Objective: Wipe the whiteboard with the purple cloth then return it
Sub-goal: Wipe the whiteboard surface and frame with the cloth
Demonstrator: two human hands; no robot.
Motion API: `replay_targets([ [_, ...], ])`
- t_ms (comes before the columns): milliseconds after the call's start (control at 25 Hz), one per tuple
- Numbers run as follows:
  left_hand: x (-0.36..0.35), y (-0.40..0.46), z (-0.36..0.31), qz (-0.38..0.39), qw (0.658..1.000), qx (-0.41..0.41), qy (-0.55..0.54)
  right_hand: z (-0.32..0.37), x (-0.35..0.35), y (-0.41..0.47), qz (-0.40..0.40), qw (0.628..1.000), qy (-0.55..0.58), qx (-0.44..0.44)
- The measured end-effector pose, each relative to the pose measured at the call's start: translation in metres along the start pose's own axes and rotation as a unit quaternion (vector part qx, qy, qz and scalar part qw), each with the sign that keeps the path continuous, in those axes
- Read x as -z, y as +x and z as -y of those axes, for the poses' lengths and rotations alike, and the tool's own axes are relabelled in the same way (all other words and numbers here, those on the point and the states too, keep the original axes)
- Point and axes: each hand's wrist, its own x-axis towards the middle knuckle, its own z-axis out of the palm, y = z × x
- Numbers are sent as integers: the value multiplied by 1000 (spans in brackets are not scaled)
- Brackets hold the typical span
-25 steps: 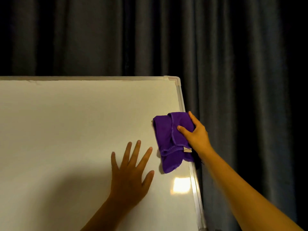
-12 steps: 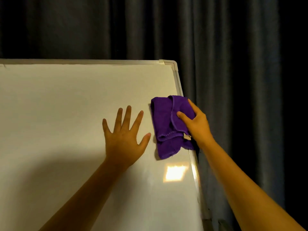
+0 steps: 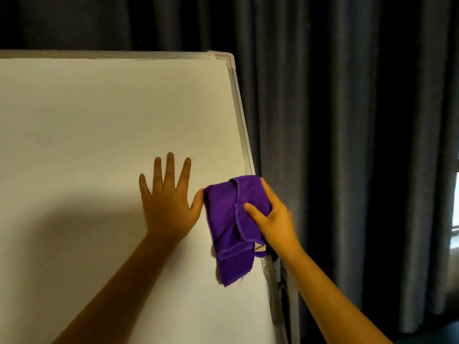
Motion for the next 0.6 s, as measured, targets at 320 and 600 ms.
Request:
replay_targets([
  [320, 7, 12, 31, 35, 999, -11, 39, 12, -8, 46, -1, 999, 44, 5],
  [600, -13, 50, 61, 35, 997, -66, 35, 57, -33, 169, -36, 997, 28, 69],
])
